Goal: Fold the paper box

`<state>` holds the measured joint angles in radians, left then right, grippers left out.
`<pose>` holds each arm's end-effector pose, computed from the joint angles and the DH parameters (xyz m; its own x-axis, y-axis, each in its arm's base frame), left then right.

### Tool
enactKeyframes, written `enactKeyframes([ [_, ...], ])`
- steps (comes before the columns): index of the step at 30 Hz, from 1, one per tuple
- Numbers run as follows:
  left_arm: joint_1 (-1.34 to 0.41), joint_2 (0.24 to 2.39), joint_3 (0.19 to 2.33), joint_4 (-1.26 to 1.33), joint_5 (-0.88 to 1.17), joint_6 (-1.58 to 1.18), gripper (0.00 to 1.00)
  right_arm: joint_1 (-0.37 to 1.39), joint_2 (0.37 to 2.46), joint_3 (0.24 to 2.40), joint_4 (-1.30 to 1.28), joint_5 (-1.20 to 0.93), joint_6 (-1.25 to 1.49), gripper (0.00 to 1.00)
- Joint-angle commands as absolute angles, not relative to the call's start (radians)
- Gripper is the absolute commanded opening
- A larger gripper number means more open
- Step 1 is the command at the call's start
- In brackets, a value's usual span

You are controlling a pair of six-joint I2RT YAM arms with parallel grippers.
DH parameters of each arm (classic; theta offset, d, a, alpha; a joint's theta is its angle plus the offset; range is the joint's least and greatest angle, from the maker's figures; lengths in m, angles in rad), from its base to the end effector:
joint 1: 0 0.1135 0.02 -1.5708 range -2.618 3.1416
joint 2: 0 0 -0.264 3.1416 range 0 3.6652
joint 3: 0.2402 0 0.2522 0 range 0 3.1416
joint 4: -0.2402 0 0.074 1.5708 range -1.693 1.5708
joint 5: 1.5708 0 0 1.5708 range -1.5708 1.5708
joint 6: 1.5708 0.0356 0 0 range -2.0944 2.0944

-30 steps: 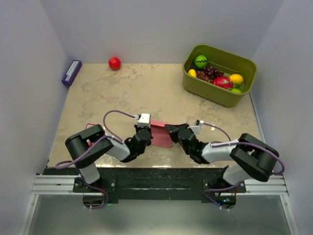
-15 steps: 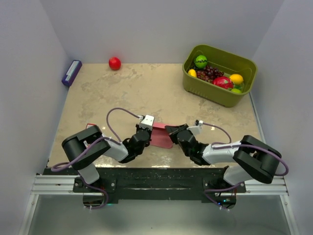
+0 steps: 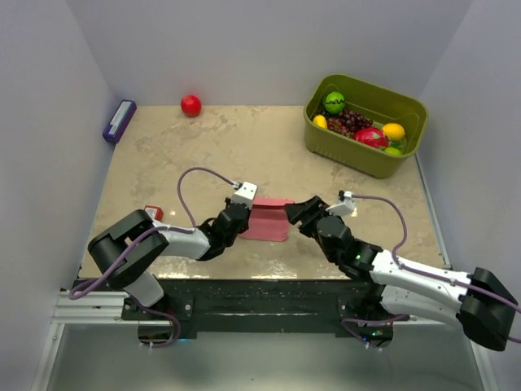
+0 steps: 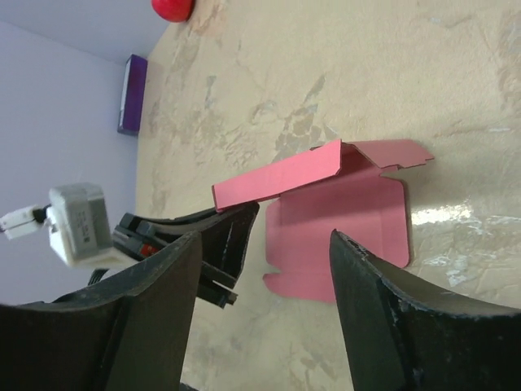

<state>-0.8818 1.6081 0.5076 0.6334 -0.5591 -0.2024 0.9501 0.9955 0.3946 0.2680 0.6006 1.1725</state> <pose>0.1973 -0.2098 0.1392 -0.3514 0.1587 -0.9227 0.2885 0.9559 0.0545 0.1385 0.1591 0.2122 -0.4060 0.7396 -0.5368 0.0354 0.5996 0.7995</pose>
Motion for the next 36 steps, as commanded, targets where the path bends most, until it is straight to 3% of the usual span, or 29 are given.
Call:
enactKeyframes([
  [1, -0.833, 1.572, 0.517, 0.502, -0.414, -0.222, 0.0, 0.948, 0.865, 0.362, 0.096, 0.649, 1.008, 0.74],
  [4, -0.807, 1.545, 0.514, 0.482, -0.356, -0.209, 0.0, 0.916, 0.773, 0.302, 0.095, 0.67, 0.907, 0.84],
  [9, -0.747, 1.502, 0.52, 0.442, -0.213, -0.192, 0.0, 0.854, 0.827, 0.333, 0.101, 0.628, 0.744, 0.86],
  [16, -0.7, 1.479, 0.557, 0.347, -0.095, -0.192, 0.0, 0.854, 0.992, 0.365, 0.25, 0.531, 0.569, 0.75],
  [27, -0.686, 1.506, 0.597, 0.293, -0.071, -0.19, 0.0, 0.857, 1.089, 0.367, 0.356, 0.466, 0.44, 0.72],
  [36, -0.681, 1.528, 0.624, 0.279, -0.058, -0.193, 0.0, 0.904, 1.178, 0.394, 0.419, 0.511, 0.43, 0.63],
])
